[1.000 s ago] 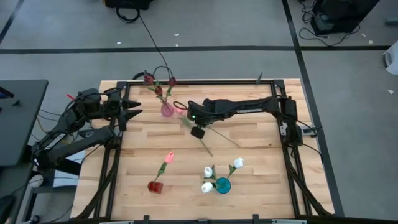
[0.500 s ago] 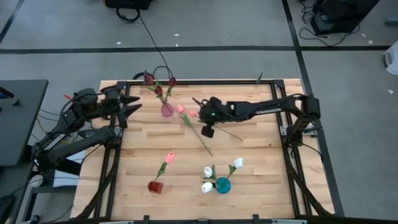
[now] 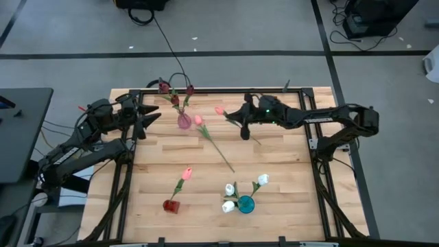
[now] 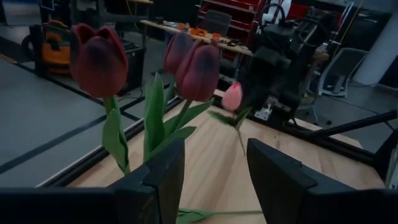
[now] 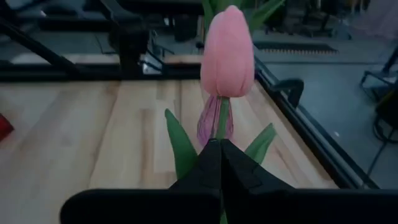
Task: Sort flowers into vase by color
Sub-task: Put the right pink flower into the red vase, then put the bottom pink flower into the red vase
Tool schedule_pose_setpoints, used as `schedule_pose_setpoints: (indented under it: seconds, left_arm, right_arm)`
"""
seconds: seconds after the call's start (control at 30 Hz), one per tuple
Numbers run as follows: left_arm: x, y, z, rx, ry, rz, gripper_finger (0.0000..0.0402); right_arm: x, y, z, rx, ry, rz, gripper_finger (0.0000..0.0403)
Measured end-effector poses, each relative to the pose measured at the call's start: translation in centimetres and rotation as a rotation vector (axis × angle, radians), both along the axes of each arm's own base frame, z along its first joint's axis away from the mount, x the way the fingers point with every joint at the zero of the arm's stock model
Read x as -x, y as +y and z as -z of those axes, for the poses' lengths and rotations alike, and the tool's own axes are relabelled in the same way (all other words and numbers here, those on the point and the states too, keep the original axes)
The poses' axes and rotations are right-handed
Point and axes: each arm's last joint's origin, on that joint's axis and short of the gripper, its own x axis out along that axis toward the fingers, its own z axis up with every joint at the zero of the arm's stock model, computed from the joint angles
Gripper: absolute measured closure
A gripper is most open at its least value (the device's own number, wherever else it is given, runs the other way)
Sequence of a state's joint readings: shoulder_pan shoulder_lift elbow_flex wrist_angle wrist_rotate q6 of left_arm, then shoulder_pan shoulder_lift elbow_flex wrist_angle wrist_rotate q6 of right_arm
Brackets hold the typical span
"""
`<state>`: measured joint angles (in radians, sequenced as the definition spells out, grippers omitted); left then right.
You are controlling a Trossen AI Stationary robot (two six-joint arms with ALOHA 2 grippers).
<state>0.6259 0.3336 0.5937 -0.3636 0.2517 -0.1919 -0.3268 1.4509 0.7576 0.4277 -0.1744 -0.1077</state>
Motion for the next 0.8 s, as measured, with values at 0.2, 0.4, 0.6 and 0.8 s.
schedule_pose_setpoints:
  seconds: [0.2, 0.4, 0.6, 0.8]
  left_arm:
    - [-0.4, 0.4, 0.6, -0.02, -0.018, -0.041, 0.0223]
    - [-1.3, 1.0, 2.1, 0.046, -0.011, -0.045, 0.0223]
    - [-3.8, 1.1, 2.5, 0.057, 0.026, 0.058, 0.0224]
    - [-4.5, 0.6, 2.7, 0.06, 0.046, 0.095, 0.0225]
  right_arm:
    - [1.0, -0.2, -1.5, -0.032, -0.086, -0.08, 0.0398]
    - [0.0, 0.0, -2.1, 0.004, -0.259, -0.283, 0.0398]
    - [-1.8, -0.8, -1.5, -0.006, -0.336, -0.318, 0.0398]
    - [-2.1, -2.5, -0.7, -0.086, -0.094, -0.226, 0.0394]
